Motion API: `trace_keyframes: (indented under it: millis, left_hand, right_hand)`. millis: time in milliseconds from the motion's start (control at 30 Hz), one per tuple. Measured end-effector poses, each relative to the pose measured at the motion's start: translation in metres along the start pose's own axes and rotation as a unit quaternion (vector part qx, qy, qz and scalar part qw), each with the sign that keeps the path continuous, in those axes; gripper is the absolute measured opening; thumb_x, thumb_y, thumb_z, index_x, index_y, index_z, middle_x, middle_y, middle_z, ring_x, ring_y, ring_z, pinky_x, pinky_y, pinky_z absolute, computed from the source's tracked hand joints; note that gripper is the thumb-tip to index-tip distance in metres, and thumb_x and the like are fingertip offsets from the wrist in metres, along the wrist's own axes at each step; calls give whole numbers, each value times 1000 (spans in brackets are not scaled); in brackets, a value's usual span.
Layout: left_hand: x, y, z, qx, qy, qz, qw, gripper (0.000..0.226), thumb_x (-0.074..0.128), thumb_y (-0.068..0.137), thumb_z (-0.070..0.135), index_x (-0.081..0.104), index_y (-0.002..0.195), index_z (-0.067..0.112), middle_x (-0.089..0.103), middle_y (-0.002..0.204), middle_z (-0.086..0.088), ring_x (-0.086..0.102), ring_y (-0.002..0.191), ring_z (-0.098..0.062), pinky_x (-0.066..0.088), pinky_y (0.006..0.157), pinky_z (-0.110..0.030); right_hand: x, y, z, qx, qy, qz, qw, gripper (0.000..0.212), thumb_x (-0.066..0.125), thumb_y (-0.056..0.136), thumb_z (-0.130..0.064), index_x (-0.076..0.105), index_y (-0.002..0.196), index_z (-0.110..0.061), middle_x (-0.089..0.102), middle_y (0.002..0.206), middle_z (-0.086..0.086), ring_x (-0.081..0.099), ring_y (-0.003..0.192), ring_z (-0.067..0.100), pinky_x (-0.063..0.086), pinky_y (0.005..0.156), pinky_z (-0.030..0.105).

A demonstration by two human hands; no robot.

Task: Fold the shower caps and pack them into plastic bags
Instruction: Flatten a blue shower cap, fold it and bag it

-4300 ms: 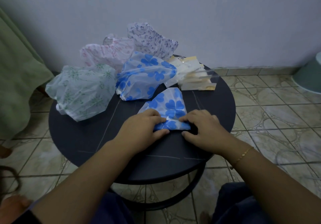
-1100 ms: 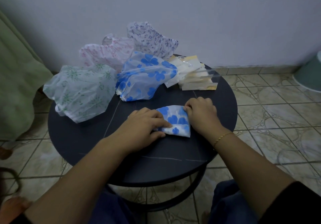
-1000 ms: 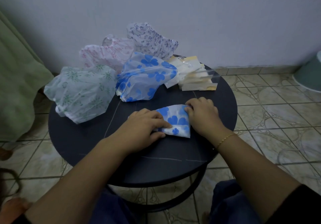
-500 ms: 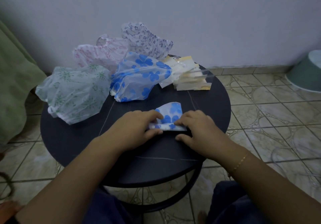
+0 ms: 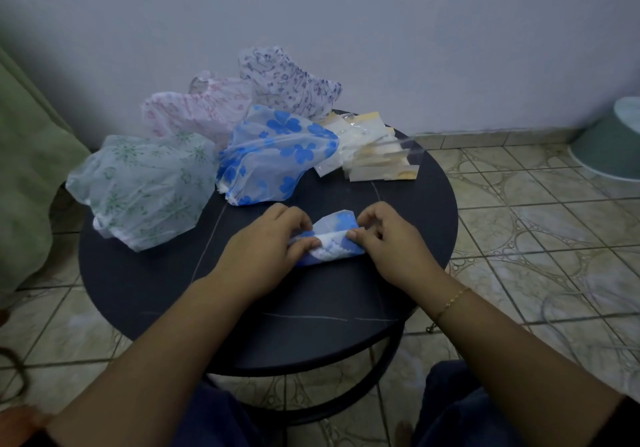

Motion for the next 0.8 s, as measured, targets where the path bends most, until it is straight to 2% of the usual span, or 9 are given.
trace_keyframes:
  millis: [67,133,233,300,400,467,567,667,800]
  left_hand:
    - [0,1,3,18,30,20,999,15,54,89,44,58,97,32,51,97,13,50,88,-7,39,72,-27]
    - [0,3,7,44,74,39,996,21,52,89,47,64,97,31,57,96,10,53,91,-12,37,76,-29]
    - [2,2,2,47,100,22,994,60,36,71,78,66,105,37,58,101,12,51,95,-11,29,76,-27]
    - [5,1,-1,51,111,5,992,81,28,56,85,63,113,40,54,101,13,49,96,-10,26,77,-26]
    - [3,1,-4,39,116,3,993,68,43,69,79,59,122,39,49,101,13,46,98,-10,24,78,-26]
    - [2,2,-3,36,135,3,990,63,40,77,75,56,126,40,51,104,14,44,102,-9,23,80,-26]
    - [-4,1,-1,14,142,26,989,51,38,82,70,55,119,40,56,104,16,43,108,-8,17,89,-28]
    - [-8,5,-4,-20,129,45,990,36,36,88,62,53,108,37,53,95,15,43,105,-8,14,90,-29]
    - [-5,9,-8,-58,180,71,979,35,30,94,55,55,106,32,59,98,10,46,106,-14,17,90,-33]
  right_hand:
    - [5,2,2,-3,-30,5,1000,10,59,89,-29,49,88,-28,51,69,-3,48,73,13,34,62,26]
    - [10,3,2,-4,-80,14,997,6,55,91,-32,51,86,-32,55,84,2,47,85,16,34,67,29]
    - [11,2,-6,-45,-181,34,982,15,49,94,-30,63,95,-23,53,97,0,44,98,18,38,79,31]
    - [9,2,-8,-60,-196,21,978,22,47,95,-34,65,101,-24,47,99,-3,42,103,18,38,87,32]
    - [8,0,-9,-66,-207,-34,975,38,54,86,-51,62,116,-29,41,105,-10,37,110,13,33,93,29]
    - [9,0,-10,-76,-250,-56,964,47,58,83,-54,57,124,-30,42,114,-10,32,114,12,26,91,25]
    - [7,4,-12,-72,-247,-61,964,42,55,87,-49,58,124,-28,46,119,-9,31,117,14,24,91,27]
    - [7,12,-9,-40,-173,-70,982,32,53,90,-46,63,116,-32,50,107,-7,34,118,17,28,99,36]
    - [5,23,-1,3,-68,-24,997,27,57,87,-45,58,112,-36,54,97,-5,42,112,20,35,103,40]
Point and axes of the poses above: each hand's wrist, its own y-axis towards the middle knuckle, its own x-axis out of the palm, z = x × y, the point moved 9 cm from there along y, towards the middle knuckle
